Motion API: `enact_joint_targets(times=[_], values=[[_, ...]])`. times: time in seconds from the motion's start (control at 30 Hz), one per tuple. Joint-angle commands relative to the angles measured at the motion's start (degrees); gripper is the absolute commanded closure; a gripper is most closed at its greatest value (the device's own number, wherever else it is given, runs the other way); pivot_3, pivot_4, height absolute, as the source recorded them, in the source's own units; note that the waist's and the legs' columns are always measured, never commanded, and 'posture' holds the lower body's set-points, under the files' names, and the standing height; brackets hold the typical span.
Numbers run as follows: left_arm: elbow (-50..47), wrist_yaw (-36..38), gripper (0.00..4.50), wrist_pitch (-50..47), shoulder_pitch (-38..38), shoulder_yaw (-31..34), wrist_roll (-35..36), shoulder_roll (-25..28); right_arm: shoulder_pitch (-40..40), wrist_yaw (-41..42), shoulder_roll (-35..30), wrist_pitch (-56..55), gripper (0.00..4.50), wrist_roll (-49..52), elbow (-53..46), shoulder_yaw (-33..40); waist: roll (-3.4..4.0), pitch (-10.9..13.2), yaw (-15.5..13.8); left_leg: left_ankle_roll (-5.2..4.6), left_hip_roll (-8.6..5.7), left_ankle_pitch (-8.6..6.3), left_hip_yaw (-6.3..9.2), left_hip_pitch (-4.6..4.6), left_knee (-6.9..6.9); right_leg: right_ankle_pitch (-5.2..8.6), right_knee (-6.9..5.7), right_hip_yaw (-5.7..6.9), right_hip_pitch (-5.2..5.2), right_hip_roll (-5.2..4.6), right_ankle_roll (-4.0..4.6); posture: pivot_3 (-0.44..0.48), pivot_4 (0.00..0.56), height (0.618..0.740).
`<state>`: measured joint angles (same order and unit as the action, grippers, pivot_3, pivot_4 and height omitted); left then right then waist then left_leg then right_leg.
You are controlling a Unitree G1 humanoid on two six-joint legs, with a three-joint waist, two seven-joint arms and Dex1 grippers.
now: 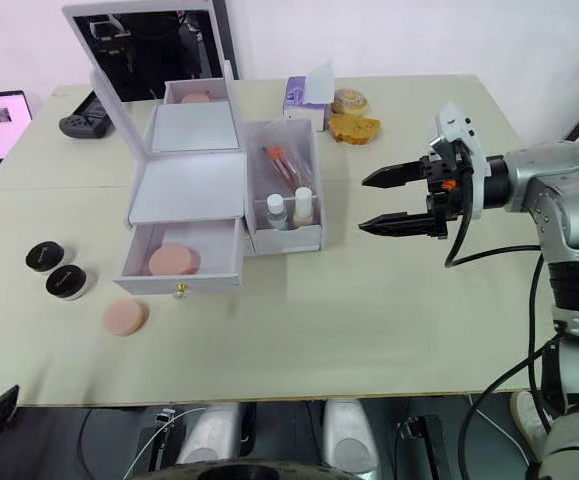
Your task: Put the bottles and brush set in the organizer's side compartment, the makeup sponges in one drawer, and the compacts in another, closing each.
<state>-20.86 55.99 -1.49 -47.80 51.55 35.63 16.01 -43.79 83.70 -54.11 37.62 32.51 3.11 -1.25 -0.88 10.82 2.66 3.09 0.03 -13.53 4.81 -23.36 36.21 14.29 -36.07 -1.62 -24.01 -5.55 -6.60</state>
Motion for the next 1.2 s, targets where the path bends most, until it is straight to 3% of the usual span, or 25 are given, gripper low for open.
enact_joint_targets(times=[0.03, 0.57, 0.77, 0.9, 1.2], values=[[0.2, -0.64, 0.11, 1.5, -0.9, -0.45, 0.04, 0.9, -0.8, 1.19, -0.81, 0.7, 0.0, 2.33, -2.3, 2.62, 0.0, 0.0, -0.17, 0.0, 0.0, 0.0, 0.0, -0.01, 0.0, 0.0, 0.0, 0.0, 0.0, 0.0, 0.0, 0.0, 0.15, 0.74], [-5.01, -5.04, 0.11, 3.21, -2.69, -8.73, -2.16, -0.85, 4.86, -0.18, -4.7, 5.69, 0.0, 9.02, -9.87, 9.68, -0.06, 0.0, -0.2, 0.0, 0.0, 0.0, 0.0, 0.01, 0.01, 0.0, -0.04, 0.0, -0.01, 0.01, 0.0, 0.0, 0.15, 0.74], [-9.75, -9.9, 0.11, 4.67, -2.51, -15.95, -8.5, -3.58, 2.27, -1.94, -3.22, 6.96, 0.0, 10.87, -12.7, 8.41, -0.07, 0.0, -0.32, 0.0, 0.0, 0.0, -0.01, -0.02, 0.04, 0.0, 0.0, 0.0, 0.02, 0.0, 0.0, 0.0, 0.15, 0.74], [-9.29, -17.16, 0.11, 0.77, 2.29, -21.82, -14.37, -3.3, 2.17, -3.07, -2.79, 7.34, 0.0, 11.98, -13.94, 8.74, -0.07, -0.01, -0.71, 0.0, 0.0, 0.0, 0.01, -0.01, 0.05, 0.0, -0.03, 0.0, 0.03, 0.01, -0.01, 0.0, 0.15, 0.74], [-6.39, -23.58, 0.11, -2.83, 9.84, -29.48, -20.11, -1.23, 2.34, -4.68, -3.5, 7.73, 0.0, 12.92, -15.48, 9.28, -0.03, -0.03, -0.67, -0.01, 0.0, 0.01, 0.01, 0.02, 0.04, -0.02, -0.04, 0.0, 0.06, 0.02, -0.03, 0.0, 0.15, 0.74]])
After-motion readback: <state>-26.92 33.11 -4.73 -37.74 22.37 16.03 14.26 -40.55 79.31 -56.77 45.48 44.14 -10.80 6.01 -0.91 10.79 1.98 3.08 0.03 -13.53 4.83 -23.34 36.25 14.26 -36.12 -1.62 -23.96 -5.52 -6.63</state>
